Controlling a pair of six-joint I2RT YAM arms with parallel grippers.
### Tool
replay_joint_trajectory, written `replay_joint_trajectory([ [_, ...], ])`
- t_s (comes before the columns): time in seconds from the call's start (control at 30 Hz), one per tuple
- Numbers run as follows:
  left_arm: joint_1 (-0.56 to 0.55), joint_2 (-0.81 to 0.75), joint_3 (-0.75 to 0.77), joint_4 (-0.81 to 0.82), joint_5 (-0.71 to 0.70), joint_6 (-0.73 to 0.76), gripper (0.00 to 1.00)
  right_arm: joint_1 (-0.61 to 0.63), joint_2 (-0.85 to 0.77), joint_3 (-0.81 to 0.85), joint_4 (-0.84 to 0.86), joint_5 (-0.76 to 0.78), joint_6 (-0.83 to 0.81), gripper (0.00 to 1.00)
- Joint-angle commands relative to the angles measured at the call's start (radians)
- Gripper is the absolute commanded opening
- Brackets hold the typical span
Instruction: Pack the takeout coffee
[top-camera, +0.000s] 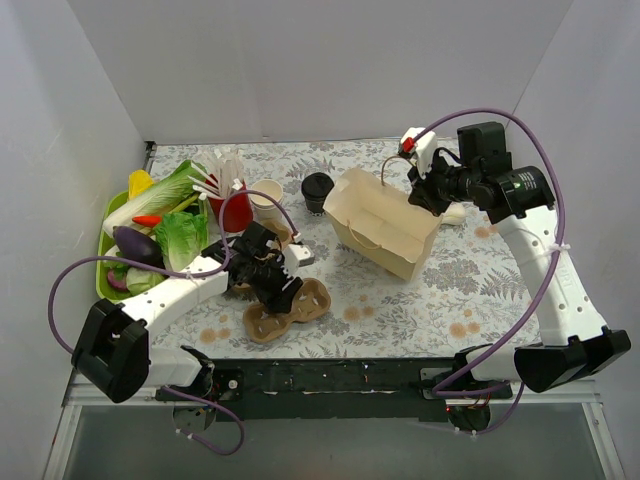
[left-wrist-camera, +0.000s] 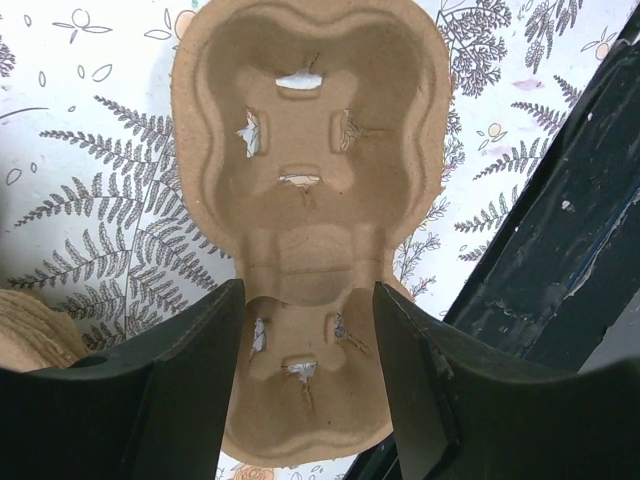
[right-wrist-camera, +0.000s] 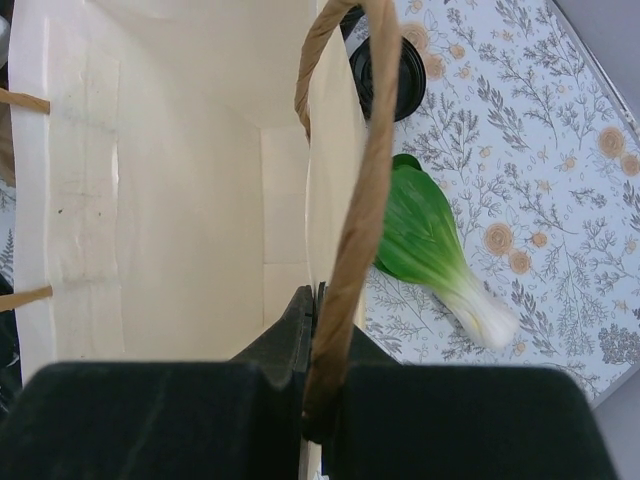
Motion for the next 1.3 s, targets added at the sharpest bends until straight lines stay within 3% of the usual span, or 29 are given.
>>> replay_joint_trajectory([
  [0.0,-0.011,-0.003,-0.019,0.002,-0.017,0.022,0.55,-0.003,-0.020,-0.002,0.044,0.001,0.004,0.01],
  [0.63,-0.026,-0.015,0.001,-0.027,-0.005,0.022,0.49,-0.003,-0.019,-0.008,0.052,0.006,-0.006,0.01],
  [1.27,-0.065,0.026,-0.030,-0.001,-0.069,0.004,0.52,-0.003,-0.026,-0.025,0.059,0.005,-0.011,0.01],
])
